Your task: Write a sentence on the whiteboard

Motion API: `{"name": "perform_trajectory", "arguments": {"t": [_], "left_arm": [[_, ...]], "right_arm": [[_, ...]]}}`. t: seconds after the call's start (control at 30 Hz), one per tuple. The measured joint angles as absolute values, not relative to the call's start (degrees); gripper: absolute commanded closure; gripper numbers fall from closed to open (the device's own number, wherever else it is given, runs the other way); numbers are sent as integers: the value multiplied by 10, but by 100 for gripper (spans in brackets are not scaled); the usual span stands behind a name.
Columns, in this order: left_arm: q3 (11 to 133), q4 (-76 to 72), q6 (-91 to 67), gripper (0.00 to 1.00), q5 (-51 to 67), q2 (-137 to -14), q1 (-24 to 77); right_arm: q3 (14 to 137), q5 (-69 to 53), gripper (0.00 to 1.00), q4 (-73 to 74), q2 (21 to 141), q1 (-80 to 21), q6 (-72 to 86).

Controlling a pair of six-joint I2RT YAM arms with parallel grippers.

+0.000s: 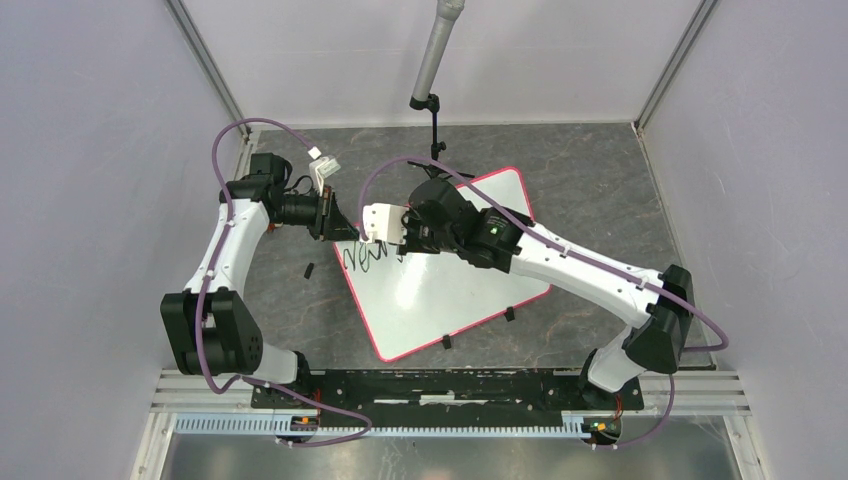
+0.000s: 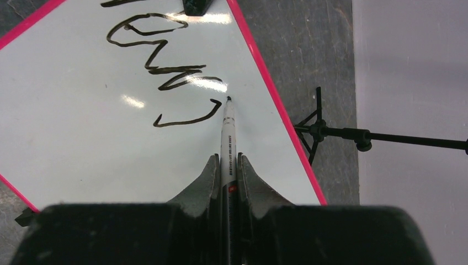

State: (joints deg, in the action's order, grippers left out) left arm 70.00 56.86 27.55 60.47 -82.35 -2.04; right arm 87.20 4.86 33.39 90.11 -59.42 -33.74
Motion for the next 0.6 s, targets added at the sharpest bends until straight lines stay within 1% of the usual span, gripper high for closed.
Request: {"name": "perform_trajectory", "arguments": {"t": [0.4, 0.6], "left_arm": [[699, 567, 276, 98, 604, -823, -21], [699, 567, 276, 97, 604, -823, -20]], "right_arm": [[872, 48, 100, 335, 903, -588, -337], [852, 41, 100, 340, 875, -583, -335]]}}
